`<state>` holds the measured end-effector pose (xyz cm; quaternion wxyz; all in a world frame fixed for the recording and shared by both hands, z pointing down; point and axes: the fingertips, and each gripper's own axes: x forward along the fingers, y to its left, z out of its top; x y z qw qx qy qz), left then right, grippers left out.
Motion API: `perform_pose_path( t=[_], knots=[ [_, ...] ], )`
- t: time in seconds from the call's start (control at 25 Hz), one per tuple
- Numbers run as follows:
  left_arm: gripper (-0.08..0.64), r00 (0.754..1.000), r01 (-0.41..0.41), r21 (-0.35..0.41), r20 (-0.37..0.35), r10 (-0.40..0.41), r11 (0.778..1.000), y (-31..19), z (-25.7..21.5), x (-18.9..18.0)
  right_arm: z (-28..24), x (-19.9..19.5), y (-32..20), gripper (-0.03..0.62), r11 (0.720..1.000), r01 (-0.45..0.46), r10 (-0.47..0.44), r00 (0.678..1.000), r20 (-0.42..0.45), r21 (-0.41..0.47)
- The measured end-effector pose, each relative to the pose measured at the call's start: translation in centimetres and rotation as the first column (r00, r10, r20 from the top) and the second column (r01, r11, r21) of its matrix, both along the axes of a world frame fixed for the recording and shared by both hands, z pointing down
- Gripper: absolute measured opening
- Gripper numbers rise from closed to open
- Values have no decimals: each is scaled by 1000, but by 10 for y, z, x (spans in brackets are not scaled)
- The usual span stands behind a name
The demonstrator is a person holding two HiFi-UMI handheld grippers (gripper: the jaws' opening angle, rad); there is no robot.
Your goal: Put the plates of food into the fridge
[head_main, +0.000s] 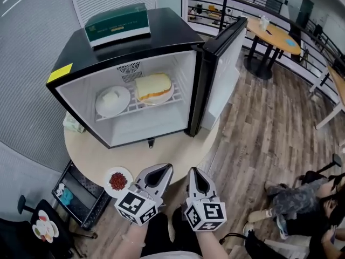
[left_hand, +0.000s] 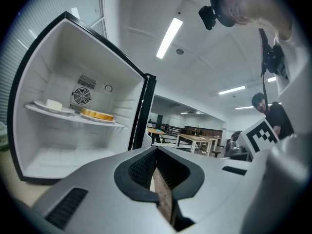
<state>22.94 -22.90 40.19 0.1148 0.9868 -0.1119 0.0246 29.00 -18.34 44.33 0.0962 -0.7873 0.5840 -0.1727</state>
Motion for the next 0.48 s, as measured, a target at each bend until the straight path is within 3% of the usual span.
perform_pose_path(
  t=[0.28,0.48],
  knots=[
    [5,993,118,-49,2,-118,992,-4,19,-30,15,-12,-2,8,996,85,-84,995,54,-6],
    [5,990,144,-58,-4,-144,988,-13,20,-62,24,-36,-10,8,994,106,-102,990,94,-34]
  ],
)
